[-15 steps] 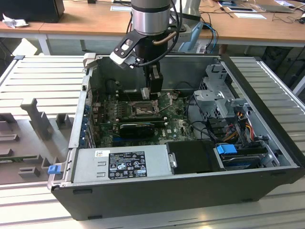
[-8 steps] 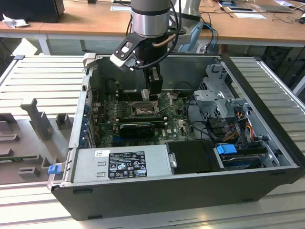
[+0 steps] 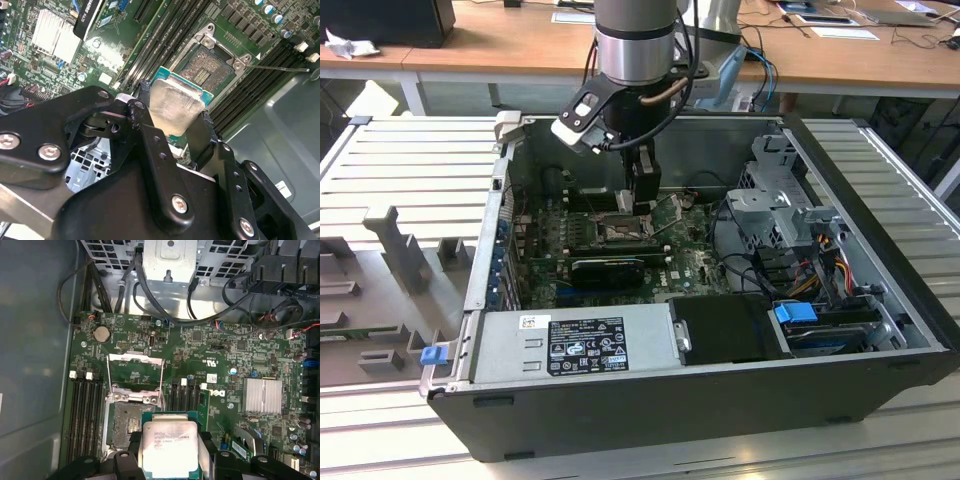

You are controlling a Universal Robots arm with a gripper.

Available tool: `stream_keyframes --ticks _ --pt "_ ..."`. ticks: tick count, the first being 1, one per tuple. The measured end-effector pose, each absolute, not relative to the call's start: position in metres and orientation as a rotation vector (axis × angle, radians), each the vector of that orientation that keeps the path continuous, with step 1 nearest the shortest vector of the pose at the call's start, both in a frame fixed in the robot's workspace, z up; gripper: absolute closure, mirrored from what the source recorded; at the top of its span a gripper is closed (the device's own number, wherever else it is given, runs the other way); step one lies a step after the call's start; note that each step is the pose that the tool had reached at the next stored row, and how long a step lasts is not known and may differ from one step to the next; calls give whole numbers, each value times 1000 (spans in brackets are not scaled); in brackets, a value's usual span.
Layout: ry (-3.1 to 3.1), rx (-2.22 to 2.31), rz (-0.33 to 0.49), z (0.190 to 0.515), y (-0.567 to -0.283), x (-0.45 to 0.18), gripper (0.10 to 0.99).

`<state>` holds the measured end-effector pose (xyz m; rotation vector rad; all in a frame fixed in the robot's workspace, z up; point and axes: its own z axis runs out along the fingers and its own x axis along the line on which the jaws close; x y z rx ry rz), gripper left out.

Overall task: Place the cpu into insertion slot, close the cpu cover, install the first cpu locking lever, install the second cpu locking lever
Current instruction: 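Place the cpu into insertion slot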

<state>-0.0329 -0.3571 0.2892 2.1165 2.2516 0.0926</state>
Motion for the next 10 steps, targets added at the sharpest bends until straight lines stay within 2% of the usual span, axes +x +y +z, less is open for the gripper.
stream_keyframes --ticks 10 --pt "2197 2171 91 276 -357 -33 557"
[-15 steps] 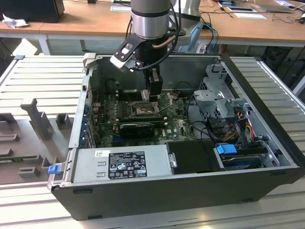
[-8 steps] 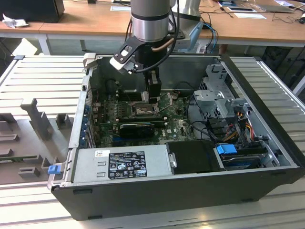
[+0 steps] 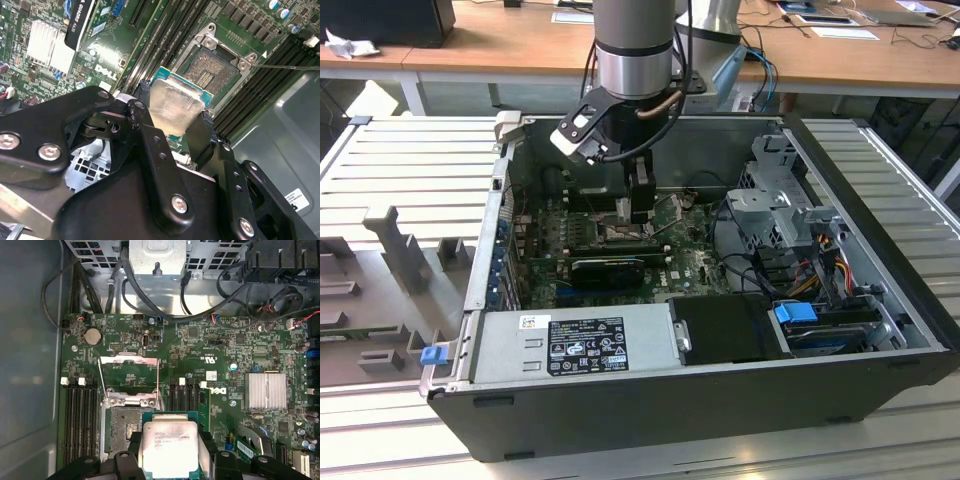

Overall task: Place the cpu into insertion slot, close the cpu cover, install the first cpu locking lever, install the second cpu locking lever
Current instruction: 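Place the cpu into insertion slot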

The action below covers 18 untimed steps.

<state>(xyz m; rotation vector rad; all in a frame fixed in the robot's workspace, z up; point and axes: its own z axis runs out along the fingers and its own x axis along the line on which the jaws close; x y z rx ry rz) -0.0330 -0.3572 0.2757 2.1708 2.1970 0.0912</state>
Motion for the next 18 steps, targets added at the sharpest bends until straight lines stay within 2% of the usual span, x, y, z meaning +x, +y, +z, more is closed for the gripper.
stream_keyframes --ticks 18 --pt "2197 2171 92 256 -349 -33 557"
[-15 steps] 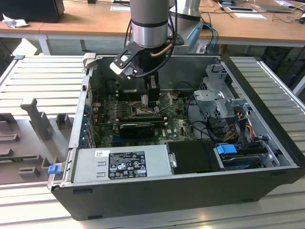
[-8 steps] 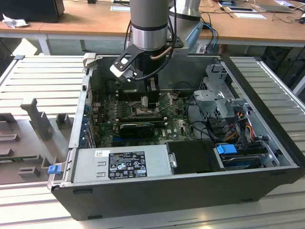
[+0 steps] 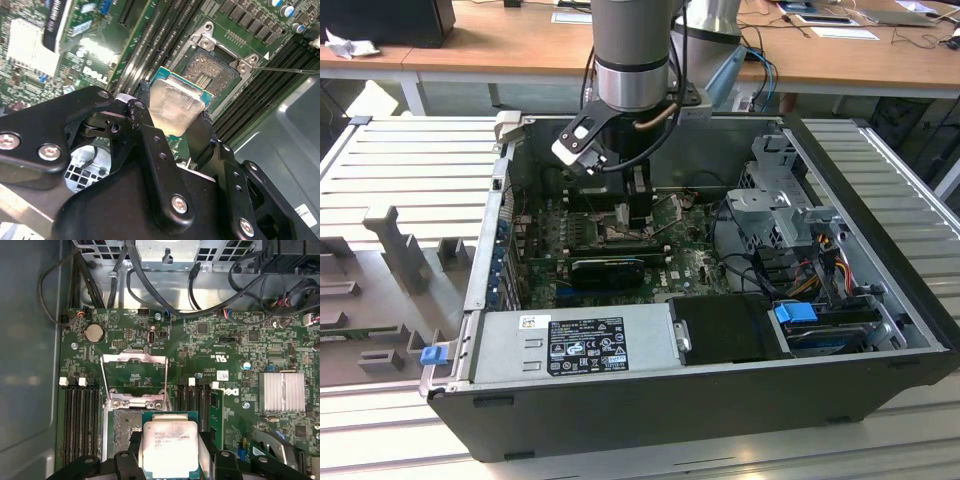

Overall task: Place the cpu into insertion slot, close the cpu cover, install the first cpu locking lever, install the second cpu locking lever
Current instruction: 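Place the cpu into insertion slot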

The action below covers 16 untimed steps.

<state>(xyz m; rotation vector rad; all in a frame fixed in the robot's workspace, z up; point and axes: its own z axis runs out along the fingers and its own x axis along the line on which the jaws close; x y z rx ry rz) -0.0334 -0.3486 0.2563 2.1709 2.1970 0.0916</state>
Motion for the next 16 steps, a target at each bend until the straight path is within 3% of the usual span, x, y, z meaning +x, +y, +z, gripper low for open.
stream_keyframes --ticks 16 --pt "2196 2170 89 244 -342 -35 557"
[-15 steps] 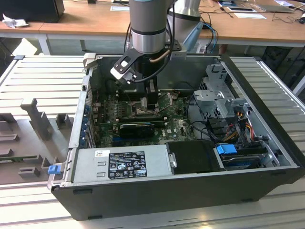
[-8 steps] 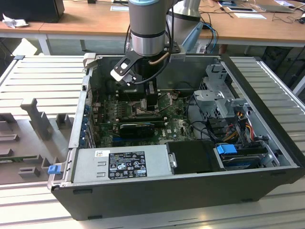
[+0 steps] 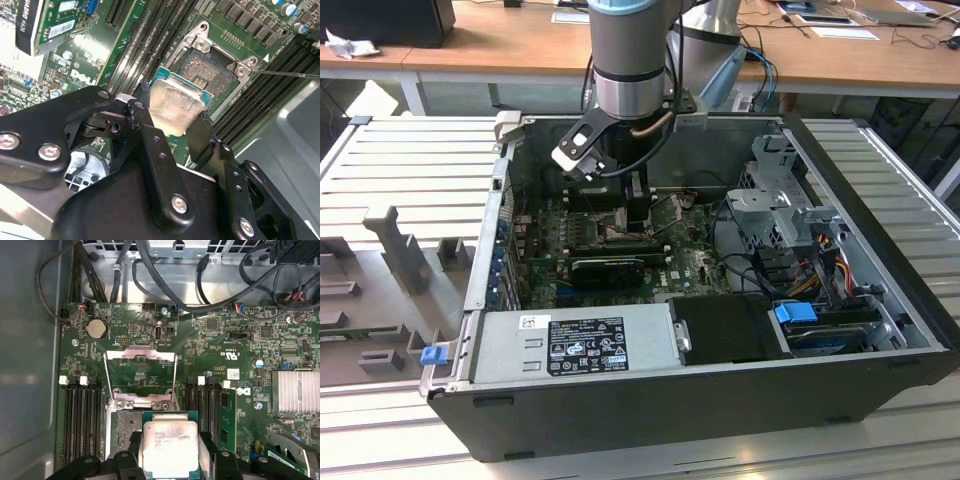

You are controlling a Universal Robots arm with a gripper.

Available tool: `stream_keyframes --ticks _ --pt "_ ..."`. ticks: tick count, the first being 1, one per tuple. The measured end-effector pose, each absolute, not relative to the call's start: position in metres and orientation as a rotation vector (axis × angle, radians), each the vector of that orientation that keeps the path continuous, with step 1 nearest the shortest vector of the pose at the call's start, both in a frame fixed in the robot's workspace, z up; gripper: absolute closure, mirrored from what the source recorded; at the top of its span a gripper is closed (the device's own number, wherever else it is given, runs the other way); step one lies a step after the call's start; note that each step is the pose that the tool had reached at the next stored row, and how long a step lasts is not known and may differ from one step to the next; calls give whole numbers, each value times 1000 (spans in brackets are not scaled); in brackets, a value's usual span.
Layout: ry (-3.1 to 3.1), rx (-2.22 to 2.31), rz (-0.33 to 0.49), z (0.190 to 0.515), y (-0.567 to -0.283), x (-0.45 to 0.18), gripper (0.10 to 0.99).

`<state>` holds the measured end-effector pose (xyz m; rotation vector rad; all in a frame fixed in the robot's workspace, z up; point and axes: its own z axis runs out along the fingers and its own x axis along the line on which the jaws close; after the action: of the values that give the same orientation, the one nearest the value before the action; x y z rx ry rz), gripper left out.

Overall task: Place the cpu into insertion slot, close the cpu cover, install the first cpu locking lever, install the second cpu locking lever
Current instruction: 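Place the cpu into insertion slot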

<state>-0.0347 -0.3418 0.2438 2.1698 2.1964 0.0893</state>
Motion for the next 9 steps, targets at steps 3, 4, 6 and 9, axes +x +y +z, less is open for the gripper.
stream_keyframes --ticks 3,4,6,9 --pt "2194 2168 84 241 -340 -35 557" --pt "2194 2168 84 240 -337 -35 557" --pt "2194 2168 84 236 -330 -35 557" --pt "2194 2168 84 231 -327 -40 557"
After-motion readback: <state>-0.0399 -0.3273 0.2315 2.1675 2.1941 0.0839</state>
